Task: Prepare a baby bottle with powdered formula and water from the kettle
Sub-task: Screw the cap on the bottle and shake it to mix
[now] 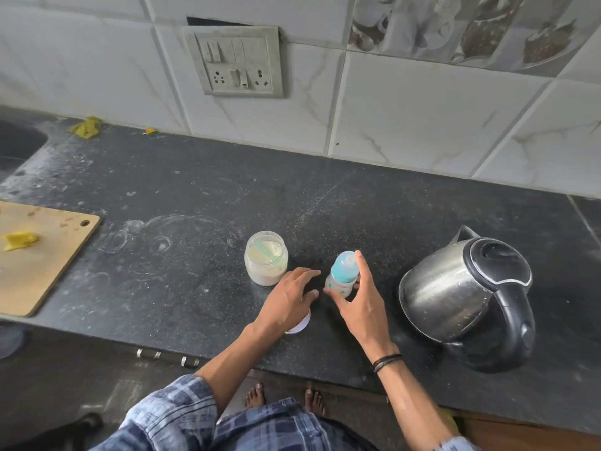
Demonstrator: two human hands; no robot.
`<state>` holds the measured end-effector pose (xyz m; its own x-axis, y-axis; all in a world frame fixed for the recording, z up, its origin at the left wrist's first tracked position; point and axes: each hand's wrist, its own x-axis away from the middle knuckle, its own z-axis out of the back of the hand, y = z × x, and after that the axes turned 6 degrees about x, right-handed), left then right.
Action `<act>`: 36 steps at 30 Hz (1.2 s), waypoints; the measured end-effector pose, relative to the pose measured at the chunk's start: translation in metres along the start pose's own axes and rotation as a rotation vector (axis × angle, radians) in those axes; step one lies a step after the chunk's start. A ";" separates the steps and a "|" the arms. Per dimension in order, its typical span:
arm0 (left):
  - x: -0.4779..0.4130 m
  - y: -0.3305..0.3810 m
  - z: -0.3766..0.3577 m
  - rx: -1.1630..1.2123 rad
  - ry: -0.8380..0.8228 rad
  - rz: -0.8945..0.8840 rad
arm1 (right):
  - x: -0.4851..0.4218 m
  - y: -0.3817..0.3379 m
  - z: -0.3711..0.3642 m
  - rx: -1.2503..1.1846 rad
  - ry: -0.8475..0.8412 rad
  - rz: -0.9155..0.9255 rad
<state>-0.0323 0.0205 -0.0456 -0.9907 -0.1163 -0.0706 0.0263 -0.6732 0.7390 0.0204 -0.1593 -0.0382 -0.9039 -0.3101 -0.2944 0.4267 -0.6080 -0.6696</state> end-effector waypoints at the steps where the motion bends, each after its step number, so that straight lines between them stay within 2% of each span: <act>1: 0.001 -0.001 0.000 -0.004 -0.003 -0.004 | -0.003 0.001 0.002 0.026 -0.006 0.030; 5: 0.000 -0.007 0.001 0.017 -0.062 0.001 | -0.026 -0.006 0.023 0.120 -0.095 0.181; 8: 0.000 -0.010 0.003 0.030 -0.086 -0.012 | -0.045 -0.018 0.057 0.105 -0.137 0.197; 10: 0.000 -0.013 0.004 0.049 -0.086 -0.019 | -0.054 -0.036 0.082 -0.030 0.042 0.166; 13: 0.005 -0.017 0.006 0.109 -0.084 -0.008 | -0.063 -0.068 0.095 -0.537 0.484 0.187; 14: 0.006 -0.016 0.006 0.135 -0.083 -0.003 | -0.063 -0.078 0.093 -0.670 0.557 0.196; 15: 0.008 -0.016 0.007 0.158 -0.079 0.003 | -0.061 -0.086 0.090 -0.744 0.551 0.180; 16: 0.009 -0.016 0.007 0.176 -0.074 0.006 | -0.057 -0.094 0.086 -0.768 0.473 0.148; 18: 0.013 -0.017 0.008 0.194 -0.081 -0.007 | -0.046 -0.101 0.082 -0.682 0.282 0.101; 19: 0.015 -0.018 0.009 0.196 -0.085 -0.017 | -0.044 -0.101 0.086 -0.674 0.259 0.116; 23: 0.018 -0.017 0.013 0.253 -0.071 0.015 | -0.067 -0.107 0.104 -0.839 0.547 0.173; 24: 0.018 -0.016 0.013 0.271 -0.058 0.033 | -0.068 -0.110 0.103 -0.837 0.533 0.144; 27: 0.021 -0.017 0.012 0.279 -0.049 0.049 | -0.057 -0.117 0.105 -0.652 0.255 0.117; 28: 0.021 -0.018 0.012 0.271 -0.052 0.045 | -0.055 -0.119 0.109 -0.647 0.240 0.141; 31: 0.020 -0.021 0.010 0.241 -0.049 0.047 | -0.069 -0.116 0.113 -0.888 0.461 0.129; 32: 0.020 -0.021 0.009 0.226 -0.046 0.049 | -0.073 -0.117 0.110 -0.899 0.479 0.092; 35: 0.021 -0.022 0.008 0.185 -0.047 0.024 | -0.070 -0.114 0.100 -0.783 0.210 0.020; 36: 0.021 -0.023 0.009 0.181 -0.055 0.015 | -0.068 -0.112 0.101 -0.788 0.188 0.002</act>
<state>-0.0546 0.0400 -0.0583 -0.9963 -0.0820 -0.0251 0.0221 -0.5290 0.8483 0.0373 -0.1443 0.1258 -0.9227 -0.1404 -0.3590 0.3461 0.1079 -0.9319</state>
